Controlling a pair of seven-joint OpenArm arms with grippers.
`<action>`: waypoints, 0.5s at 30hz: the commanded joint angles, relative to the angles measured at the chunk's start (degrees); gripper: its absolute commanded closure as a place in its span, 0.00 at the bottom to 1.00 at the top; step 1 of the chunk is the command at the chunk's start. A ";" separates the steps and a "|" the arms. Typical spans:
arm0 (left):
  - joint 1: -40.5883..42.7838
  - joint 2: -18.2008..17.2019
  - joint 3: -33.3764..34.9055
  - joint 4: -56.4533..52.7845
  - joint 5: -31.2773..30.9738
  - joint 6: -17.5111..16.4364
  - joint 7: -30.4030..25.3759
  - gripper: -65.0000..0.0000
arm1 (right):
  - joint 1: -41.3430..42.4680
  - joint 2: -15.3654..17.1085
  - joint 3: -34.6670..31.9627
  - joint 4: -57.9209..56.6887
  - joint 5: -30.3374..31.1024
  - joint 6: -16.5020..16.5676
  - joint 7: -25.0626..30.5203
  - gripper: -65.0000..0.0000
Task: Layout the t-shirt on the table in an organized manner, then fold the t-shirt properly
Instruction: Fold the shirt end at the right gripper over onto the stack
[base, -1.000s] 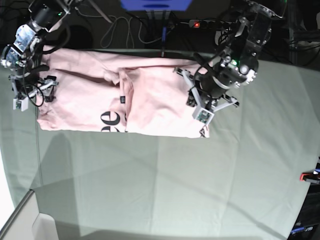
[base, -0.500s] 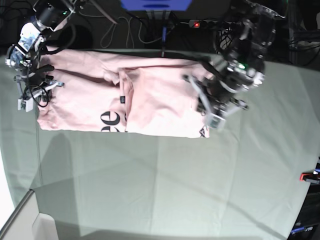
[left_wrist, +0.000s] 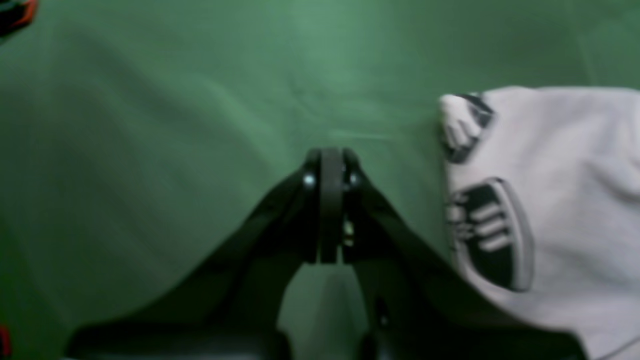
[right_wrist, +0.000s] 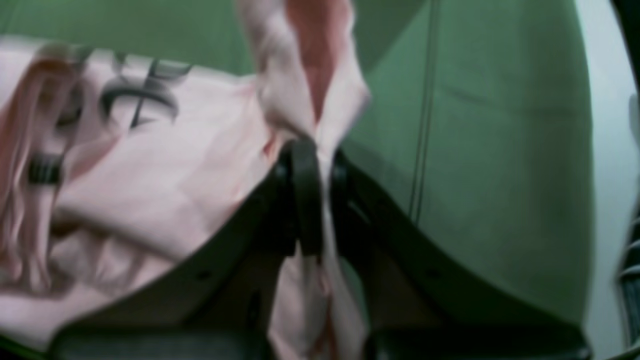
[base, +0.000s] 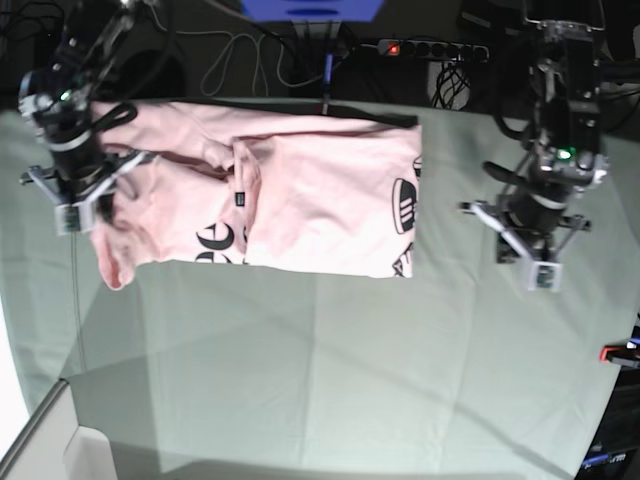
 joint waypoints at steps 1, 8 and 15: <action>0.20 -0.35 -1.44 1.08 -0.16 0.07 -1.12 1.00 | -0.76 -0.38 -2.90 1.77 1.21 0.49 1.45 1.00; 1.79 -0.62 -8.39 1.08 -0.16 0.07 -1.12 1.00 | -2.96 -0.38 -15.56 2.56 1.04 0.49 1.45 1.00; 5.22 -0.53 -14.36 2.13 -0.16 -0.02 -1.12 1.00 | -1.99 -0.38 -31.30 2.39 0.77 0.49 1.45 1.00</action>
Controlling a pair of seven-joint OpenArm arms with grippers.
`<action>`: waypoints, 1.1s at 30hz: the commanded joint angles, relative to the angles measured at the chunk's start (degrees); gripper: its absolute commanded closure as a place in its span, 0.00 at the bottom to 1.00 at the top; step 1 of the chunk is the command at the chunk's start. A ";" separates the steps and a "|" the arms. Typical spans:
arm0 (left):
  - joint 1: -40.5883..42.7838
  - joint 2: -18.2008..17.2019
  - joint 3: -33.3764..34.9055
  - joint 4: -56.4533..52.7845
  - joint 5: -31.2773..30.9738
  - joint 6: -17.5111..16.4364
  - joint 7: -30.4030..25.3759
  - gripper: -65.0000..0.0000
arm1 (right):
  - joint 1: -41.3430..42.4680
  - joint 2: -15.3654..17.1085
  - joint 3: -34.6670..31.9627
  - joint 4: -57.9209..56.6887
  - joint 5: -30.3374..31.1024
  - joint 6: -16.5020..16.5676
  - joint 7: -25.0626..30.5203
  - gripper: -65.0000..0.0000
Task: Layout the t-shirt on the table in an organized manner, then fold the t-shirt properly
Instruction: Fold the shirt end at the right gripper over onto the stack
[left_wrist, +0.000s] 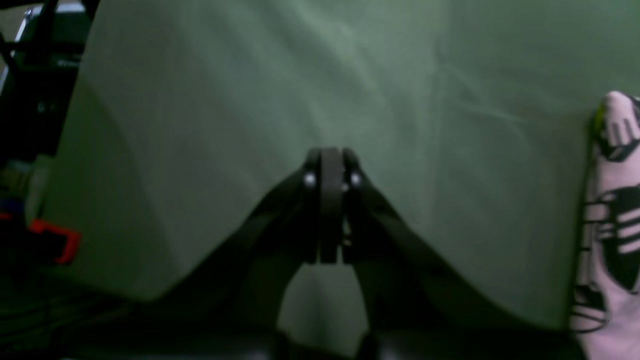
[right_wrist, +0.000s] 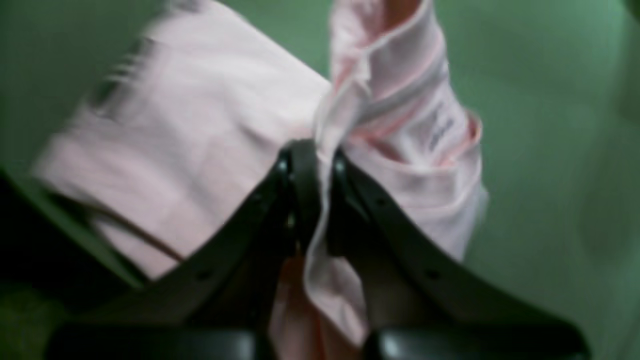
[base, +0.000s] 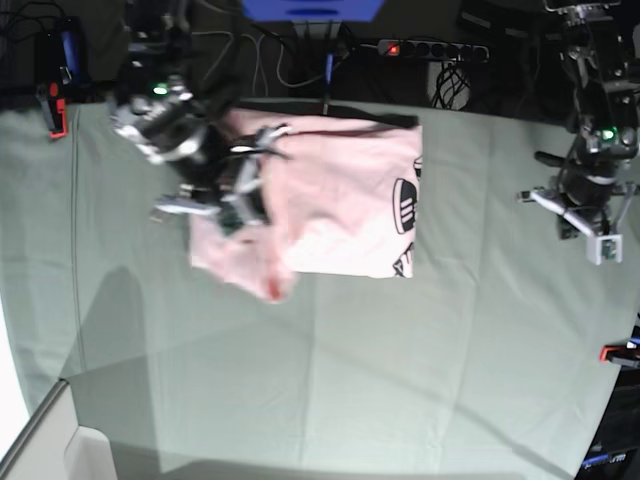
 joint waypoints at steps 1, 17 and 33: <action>0.81 -0.68 -1.32 1.85 -0.05 0.05 -1.19 1.00 | 0.41 -0.38 -1.64 1.06 1.08 0.19 1.65 1.00; 9.60 -0.50 -7.92 6.07 -0.05 0.05 -1.54 1.00 | 11.58 -0.38 -13.86 -15.30 1.08 0.19 1.74 1.00; 10.21 0.99 -7.83 5.72 -0.05 0.05 -1.54 1.00 | 19.58 -0.38 -16.06 -25.76 1.34 0.19 1.65 0.64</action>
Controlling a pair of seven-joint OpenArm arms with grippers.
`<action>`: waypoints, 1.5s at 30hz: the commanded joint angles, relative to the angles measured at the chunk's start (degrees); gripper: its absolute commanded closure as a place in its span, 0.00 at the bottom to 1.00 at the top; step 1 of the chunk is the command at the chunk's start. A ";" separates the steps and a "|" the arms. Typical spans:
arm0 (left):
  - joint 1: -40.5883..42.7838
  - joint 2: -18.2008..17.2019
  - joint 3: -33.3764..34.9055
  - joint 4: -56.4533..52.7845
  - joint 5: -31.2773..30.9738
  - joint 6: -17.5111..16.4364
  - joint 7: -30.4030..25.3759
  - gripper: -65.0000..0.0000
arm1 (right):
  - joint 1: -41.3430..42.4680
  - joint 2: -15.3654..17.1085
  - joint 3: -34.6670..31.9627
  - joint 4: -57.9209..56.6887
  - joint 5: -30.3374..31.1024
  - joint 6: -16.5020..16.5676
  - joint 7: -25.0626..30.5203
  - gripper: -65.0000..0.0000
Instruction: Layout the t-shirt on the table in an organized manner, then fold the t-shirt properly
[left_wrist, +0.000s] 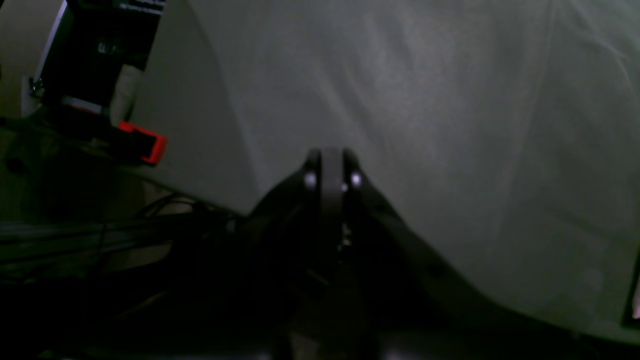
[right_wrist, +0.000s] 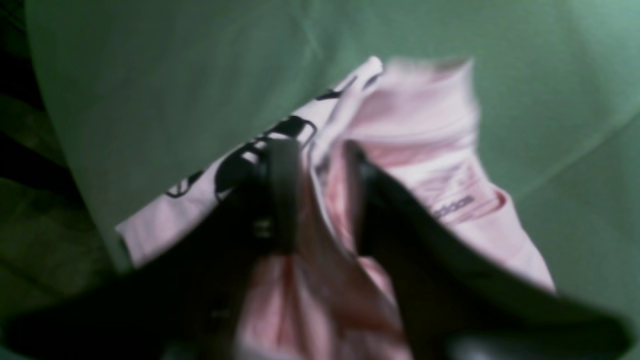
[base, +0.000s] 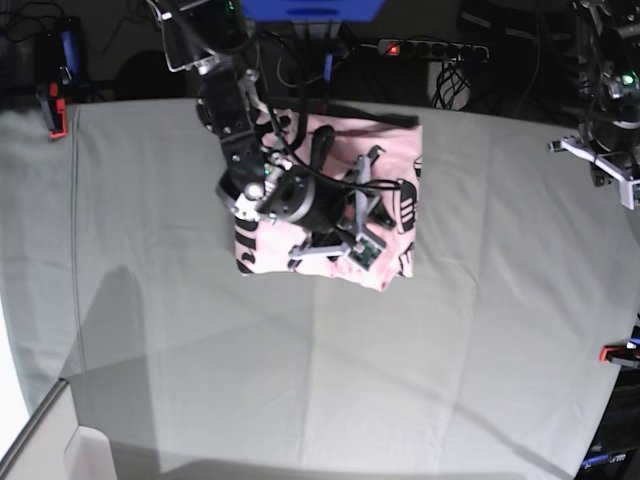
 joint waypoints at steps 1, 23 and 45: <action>-0.24 -0.58 -0.29 0.60 0.02 0.22 -1.14 1.00 | 0.65 -0.73 -1.60 2.14 1.30 0.17 1.58 0.57; -3.14 -0.58 -0.11 0.34 0.11 0.22 -1.14 1.00 | -7.17 -0.73 19.76 11.28 0.95 0.17 1.67 1.00; -2.87 -0.94 -0.37 -0.63 0.11 0.22 -0.79 1.00 | -12.89 7.79 -4.32 18.66 1.04 0.17 1.58 0.87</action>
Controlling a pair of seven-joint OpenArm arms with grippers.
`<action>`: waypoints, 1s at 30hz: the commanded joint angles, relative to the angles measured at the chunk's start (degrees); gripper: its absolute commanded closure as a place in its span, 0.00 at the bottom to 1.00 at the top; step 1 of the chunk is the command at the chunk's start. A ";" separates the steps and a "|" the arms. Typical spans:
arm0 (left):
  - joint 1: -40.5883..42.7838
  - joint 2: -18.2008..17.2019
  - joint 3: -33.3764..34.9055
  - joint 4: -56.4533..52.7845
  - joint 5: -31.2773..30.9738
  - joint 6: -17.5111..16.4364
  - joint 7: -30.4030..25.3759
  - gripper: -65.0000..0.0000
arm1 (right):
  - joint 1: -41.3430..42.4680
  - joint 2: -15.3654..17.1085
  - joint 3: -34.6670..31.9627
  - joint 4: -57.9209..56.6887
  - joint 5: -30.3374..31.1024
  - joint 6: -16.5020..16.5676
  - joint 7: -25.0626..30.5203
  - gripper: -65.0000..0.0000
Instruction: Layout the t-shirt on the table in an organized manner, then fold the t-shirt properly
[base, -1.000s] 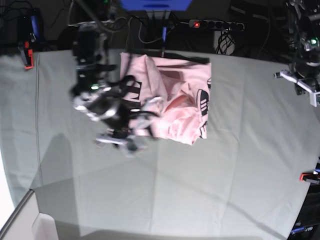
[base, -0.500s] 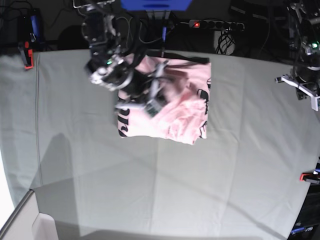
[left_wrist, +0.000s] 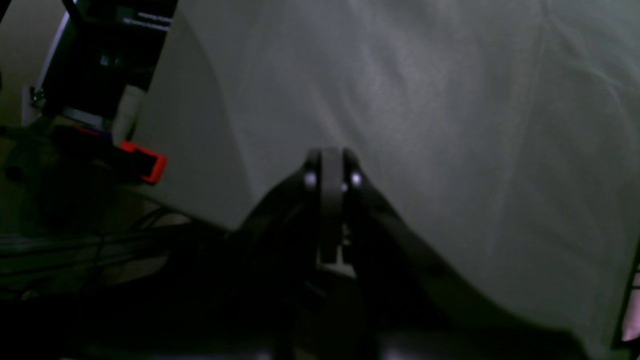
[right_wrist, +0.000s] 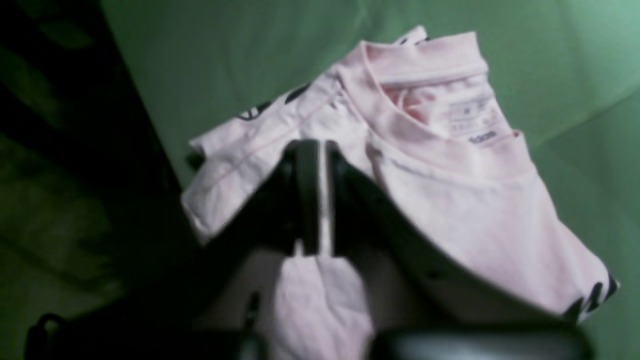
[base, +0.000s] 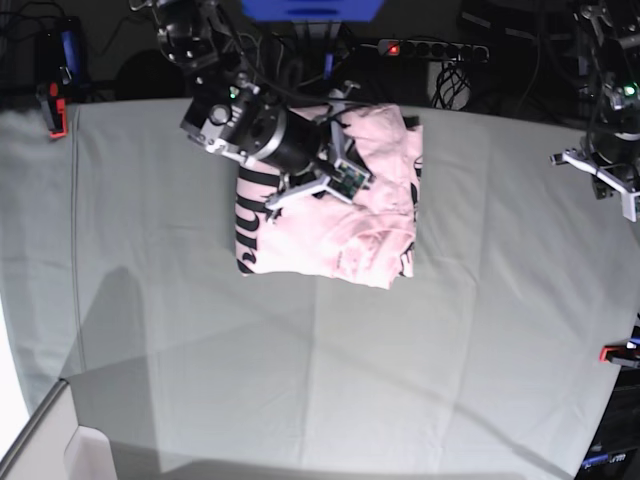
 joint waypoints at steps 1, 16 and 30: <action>-0.32 -0.76 -0.51 0.02 0.11 0.22 -0.79 1.00 | 0.82 -0.47 0.11 1.40 0.82 0.17 1.32 0.82; -8.85 13.31 1.08 -4.64 -4.90 -8.65 3.69 0.59 | 1.35 -3.29 27.45 2.37 0.90 0.17 1.32 0.52; -12.71 16.82 14.35 -11.58 -11.94 -9.18 11.60 0.10 | 0.99 -3.20 39.58 2.54 0.82 0.17 1.32 0.52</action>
